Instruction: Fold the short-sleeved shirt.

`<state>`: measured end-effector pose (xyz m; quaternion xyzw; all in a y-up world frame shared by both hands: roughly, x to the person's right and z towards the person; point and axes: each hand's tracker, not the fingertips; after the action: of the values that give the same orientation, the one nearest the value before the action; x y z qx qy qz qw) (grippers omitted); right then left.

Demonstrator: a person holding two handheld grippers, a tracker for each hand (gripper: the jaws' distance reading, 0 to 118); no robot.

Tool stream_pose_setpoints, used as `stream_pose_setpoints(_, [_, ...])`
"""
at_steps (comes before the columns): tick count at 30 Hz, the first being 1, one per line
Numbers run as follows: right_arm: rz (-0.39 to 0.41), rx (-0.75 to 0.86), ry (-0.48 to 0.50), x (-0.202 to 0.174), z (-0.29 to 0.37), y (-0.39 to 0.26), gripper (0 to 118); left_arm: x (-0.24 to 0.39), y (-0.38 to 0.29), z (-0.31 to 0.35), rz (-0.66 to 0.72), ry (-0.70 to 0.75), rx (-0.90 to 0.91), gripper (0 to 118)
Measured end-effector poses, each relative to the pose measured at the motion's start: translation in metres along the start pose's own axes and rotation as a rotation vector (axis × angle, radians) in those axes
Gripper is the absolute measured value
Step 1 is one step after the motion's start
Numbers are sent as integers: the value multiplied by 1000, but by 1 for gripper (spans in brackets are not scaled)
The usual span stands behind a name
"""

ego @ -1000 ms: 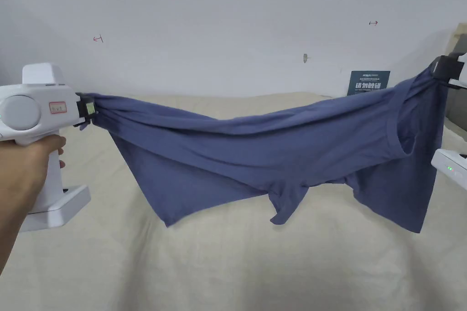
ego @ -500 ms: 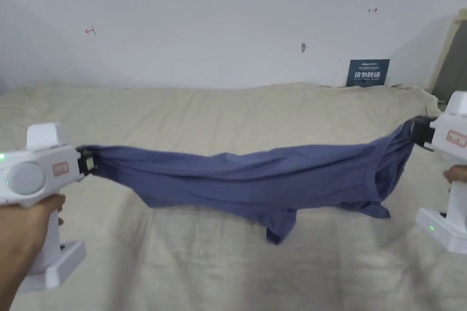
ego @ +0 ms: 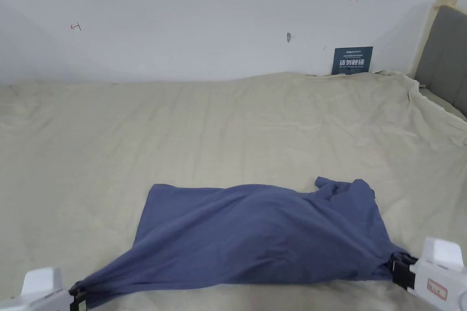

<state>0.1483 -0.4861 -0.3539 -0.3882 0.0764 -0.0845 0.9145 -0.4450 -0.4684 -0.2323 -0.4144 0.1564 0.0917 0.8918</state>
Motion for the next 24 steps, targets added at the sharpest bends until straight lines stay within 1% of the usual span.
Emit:
stream_pose_setpoints(1, [-19,-5,2,1,7,-12,1,-4,-8,3,5,0,-6,5])
stream_pose_setpoints(4, [-38,-18,3,5,25,-37,1,-10,-24,15,12,5,-22,5])
stream_pose_setpoints(6, [-39,-21,3,1,42,-48,1,-16,-32,22,10,13,-26,5])
stream_pose_setpoints(9, [-43,-27,11,5,60,-63,1,-22,-43,33,4,21,-37,5])
stream_pose_setpoints(10, [-42,-31,13,16,60,-67,1,-25,-45,36,3,23,-41,5])
stream_pose_setpoints(12, [-26,-40,13,18,67,-74,1,-26,-49,39,2,24,-51,5])
stream_pose_setpoints(15, [12,-68,-8,18,64,-83,1,-25,-50,33,-8,34,-66,5])
stream_pose_setpoints(20, [17,-154,-52,23,32,-94,1,-13,-49,6,5,61,-110,5])
stream_pose_setpoints(21, [32,-175,-66,22,25,-97,1,-12,-48,-2,13,69,-127,5])
stream_pose_setpoints(22, [44,-187,-75,14,22,-100,1,-11,-47,-9,22,80,-162,6])
stream_pose_setpoints(23, [43,-183,-73,13,21,-102,1,-9,-47,-14,27,84,-179,7])
stream_pose_setpoints(24, [46,-172,-87,11,23,-101,1,-9,-48,-19,32,85,-182,14])
